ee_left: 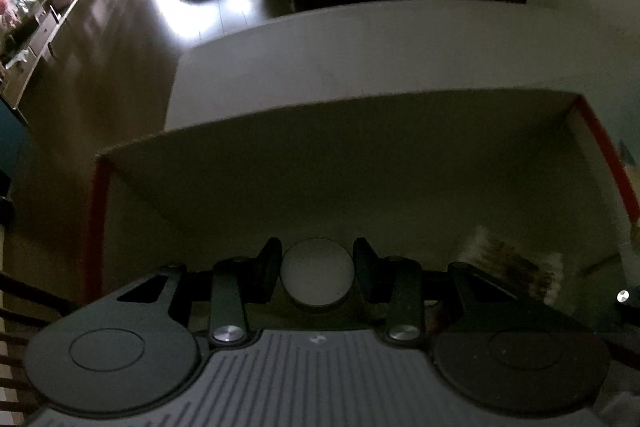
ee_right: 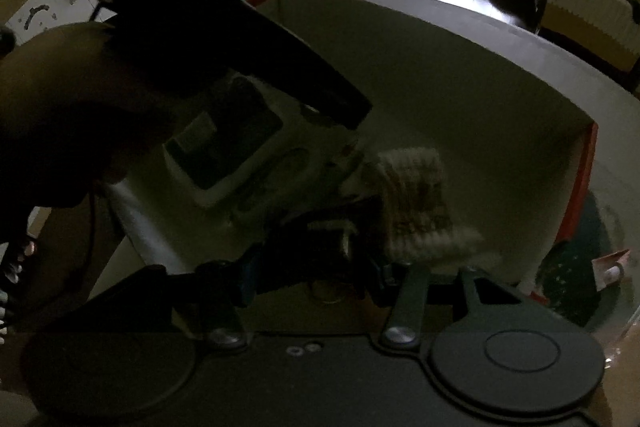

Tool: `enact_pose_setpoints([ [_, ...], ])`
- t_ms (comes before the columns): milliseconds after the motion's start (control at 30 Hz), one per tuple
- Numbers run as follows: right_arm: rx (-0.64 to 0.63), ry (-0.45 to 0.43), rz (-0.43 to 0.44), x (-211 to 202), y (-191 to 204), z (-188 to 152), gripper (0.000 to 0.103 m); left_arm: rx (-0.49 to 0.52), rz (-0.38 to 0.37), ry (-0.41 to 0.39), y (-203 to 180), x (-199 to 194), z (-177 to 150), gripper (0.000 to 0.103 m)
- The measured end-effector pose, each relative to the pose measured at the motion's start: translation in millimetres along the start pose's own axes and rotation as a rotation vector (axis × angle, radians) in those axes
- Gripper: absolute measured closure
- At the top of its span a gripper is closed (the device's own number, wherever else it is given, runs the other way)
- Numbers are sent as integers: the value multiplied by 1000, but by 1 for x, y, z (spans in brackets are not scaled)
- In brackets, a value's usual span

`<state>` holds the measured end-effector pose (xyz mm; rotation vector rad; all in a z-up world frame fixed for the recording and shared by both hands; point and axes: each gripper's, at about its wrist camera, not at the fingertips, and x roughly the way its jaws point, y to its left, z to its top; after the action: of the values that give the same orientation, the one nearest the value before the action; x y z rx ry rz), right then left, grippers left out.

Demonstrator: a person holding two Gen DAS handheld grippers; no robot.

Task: Organize objects
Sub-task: 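Open left tool to drop white disc while right tool releases black packet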

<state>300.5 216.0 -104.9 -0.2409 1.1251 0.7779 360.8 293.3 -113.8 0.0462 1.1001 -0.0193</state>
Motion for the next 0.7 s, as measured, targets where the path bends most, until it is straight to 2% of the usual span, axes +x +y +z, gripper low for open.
enact_pose_setpoints([
  [133,17,2,16,1,-3,0,53,9,-7,23,-2,5,-1,65],
  [367,24,-4,13,-3,-2,1,46,-36,-47,30,12,1,-4,65],
  [467,31,-16,11,-8,-2,1,43,-69,-52,34,17,-1,-7,57],
  [533,38,-26,10,-12,-2,0,41,-76,-47,26,19,-3,-11,45],
  [700,54,-53,7,-24,-4,-1,40,-87,-59,-1,17,-15,-16,42],
])
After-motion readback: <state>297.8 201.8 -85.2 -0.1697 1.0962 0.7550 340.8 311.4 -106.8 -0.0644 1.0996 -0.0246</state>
